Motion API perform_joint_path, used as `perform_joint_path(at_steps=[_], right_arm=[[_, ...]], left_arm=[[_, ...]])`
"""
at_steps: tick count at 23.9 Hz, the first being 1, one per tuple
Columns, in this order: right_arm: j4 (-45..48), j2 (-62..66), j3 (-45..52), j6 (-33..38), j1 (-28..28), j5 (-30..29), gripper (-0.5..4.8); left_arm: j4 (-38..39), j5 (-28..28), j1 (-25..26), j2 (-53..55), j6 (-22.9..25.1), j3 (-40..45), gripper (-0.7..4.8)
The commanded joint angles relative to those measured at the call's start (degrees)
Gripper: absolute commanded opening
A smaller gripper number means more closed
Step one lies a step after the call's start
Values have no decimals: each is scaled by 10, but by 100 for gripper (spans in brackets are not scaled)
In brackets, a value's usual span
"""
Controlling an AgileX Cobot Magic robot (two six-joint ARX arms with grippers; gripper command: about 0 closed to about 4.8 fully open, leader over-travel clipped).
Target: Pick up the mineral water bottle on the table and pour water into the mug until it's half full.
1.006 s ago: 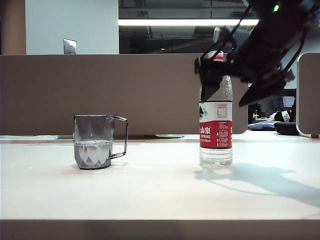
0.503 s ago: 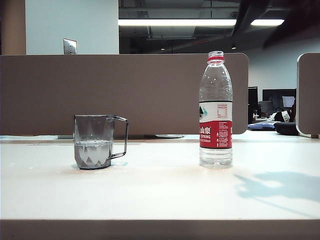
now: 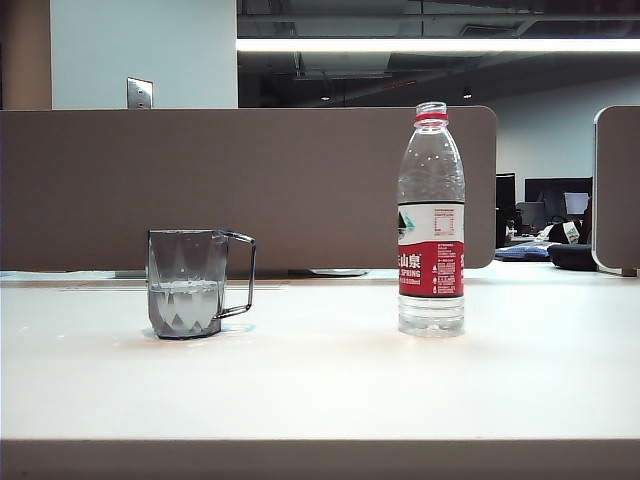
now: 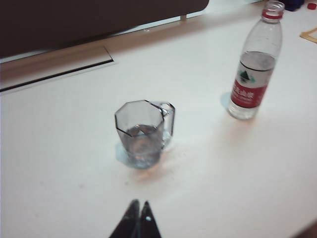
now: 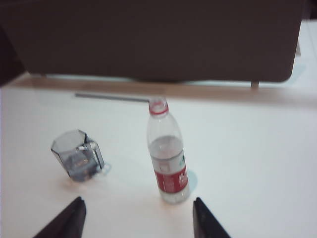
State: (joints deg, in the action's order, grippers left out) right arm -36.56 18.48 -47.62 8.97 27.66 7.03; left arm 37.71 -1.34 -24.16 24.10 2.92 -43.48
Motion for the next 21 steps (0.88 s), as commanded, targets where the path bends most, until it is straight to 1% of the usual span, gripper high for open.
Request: perform_joint_path(at_steps=[1,2,4,5,6,9,11,13,14,18,19,21], right_arm=[[9,-35,-1,-2,0,16,176],[8,-52,3,-2,0,38,85],[7,-71,13,-2,0,40,33],[7,-75,19,-2,0,40,24],[6,-82,30,-2,0,40,-6],[5,-99,66,-2,0,38,-6],[17,-114,101,-7,0,51,-6],[52,-132,148,-26,0,64,-6],[85,-146,182,-33,0,65,-6],[158,-182,258,-33,0,72,-6],[186,-185,286,-32,0,72,-6],[211,-183,322,-32,-1,83,-6]], left_arm=[[-83,37,0,-3,-4,35,-5],[-121,37,0,-10,-3,63,-5],[-178,34,0,-33,-3,118,-5],[-197,26,0,-45,-3,140,-5],[-221,19,0,-64,-4,174,-5],[-259,15,0,-115,-4,239,-5],[-275,16,0,-149,-8,275,-5],[-288,18,1,-173,-15,308,-5],[-305,17,2,-185,-18,331,-5],[-360,20,2,-212,-50,379,-5],[-379,33,2,-221,-51,393,-5],[-383,42,2,-228,-49,409,-5]])
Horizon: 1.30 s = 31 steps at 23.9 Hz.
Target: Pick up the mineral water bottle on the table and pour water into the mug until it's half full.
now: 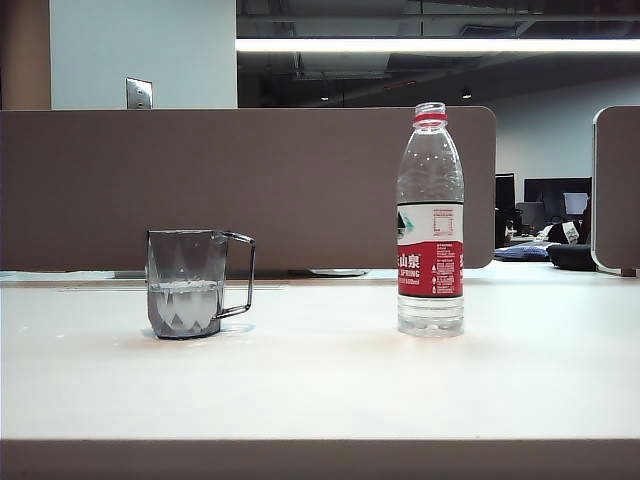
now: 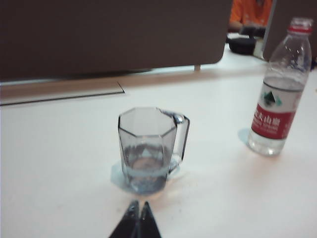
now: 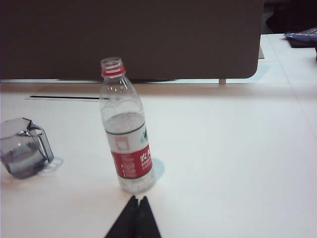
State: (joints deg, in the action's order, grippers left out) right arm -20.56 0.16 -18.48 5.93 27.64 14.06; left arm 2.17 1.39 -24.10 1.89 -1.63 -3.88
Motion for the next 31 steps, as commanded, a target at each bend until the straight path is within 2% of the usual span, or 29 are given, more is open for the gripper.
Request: perform_joint_path(at_steps=[1,3,5,7,9,11,14,16,18,21,24,26,27,29,31], right_arm=[[66,0,45,-2,0,18,-6],[103,0,81,-2,0,30,-6],[135,0,115,-3,-1,42,-6],[161,0,149,-5,-2,43,-6],[186,0,183,-28,-7,42,-6],[151,1,184,-77,-17,38,-6],[151,0,184,-113,-30,35,-6],[158,0,184,-116,-51,27,-6],[164,0,184,-122,-76,29,-6],[189,0,184,-120,-147,2,-6],[199,0,184,-105,-191,-29,-6],[200,0,184,-98,-216,-55,-6],[199,0,184,-97,-234,-68,-6],[200,0,184,-89,-245,-69,-6],[199,0,184,-89,-245,-70,-6]], left_arm=[[-32,15,2,-5,-3,21,-5],[-24,15,3,-5,2,35,-6],[-19,16,9,-4,36,35,-5],[-22,16,30,-3,45,35,-6],[-20,9,64,-3,47,35,-6],[-18,0,99,-3,49,35,-6],[-17,-45,151,-3,53,35,-5],[-14,-56,202,0,53,35,-5],[-15,-51,231,0,53,35,-5],[-18,-57,274,0,44,35,-5],[-20,-62,277,0,42,35,-5],[-20,-86,277,0,41,35,-5],[-19,-103,276,0,24,35,-5],[-19,-106,272,0,1,35,-5],[-19,-94,265,0,1,35,-5]])
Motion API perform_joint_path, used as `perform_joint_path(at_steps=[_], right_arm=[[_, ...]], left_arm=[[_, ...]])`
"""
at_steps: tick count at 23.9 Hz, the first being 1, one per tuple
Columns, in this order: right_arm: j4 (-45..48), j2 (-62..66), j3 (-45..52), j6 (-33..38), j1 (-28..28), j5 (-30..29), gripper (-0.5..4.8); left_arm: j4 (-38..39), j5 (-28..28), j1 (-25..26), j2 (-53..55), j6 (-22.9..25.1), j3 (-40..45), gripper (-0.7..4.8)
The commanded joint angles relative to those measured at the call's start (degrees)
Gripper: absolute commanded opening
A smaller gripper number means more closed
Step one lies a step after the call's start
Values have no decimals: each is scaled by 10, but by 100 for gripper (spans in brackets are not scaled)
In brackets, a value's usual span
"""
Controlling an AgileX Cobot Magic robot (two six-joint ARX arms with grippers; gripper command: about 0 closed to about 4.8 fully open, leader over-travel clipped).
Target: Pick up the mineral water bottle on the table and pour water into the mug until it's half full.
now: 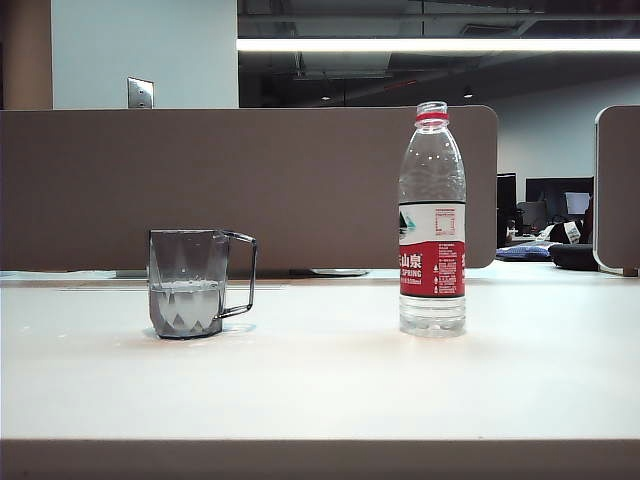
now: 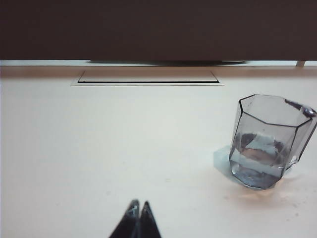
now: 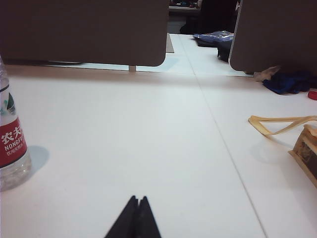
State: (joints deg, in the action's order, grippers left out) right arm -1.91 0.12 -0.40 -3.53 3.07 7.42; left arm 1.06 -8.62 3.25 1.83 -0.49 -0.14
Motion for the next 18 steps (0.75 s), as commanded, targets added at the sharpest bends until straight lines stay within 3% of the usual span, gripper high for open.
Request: perform_joint_path(at_steps=[1,8,18], right_arm=[[12,0,3,6,1,-3,-5],[-16,0,3,20,0,4,-5],[-17,0,3,20,0,4,-5]], left_arm=[[-8,8,-10,0,-11,-2,-5],[-2,49,-49,1,-4,-2,-5],[47,33,-51,0,-28,-2,-3]])
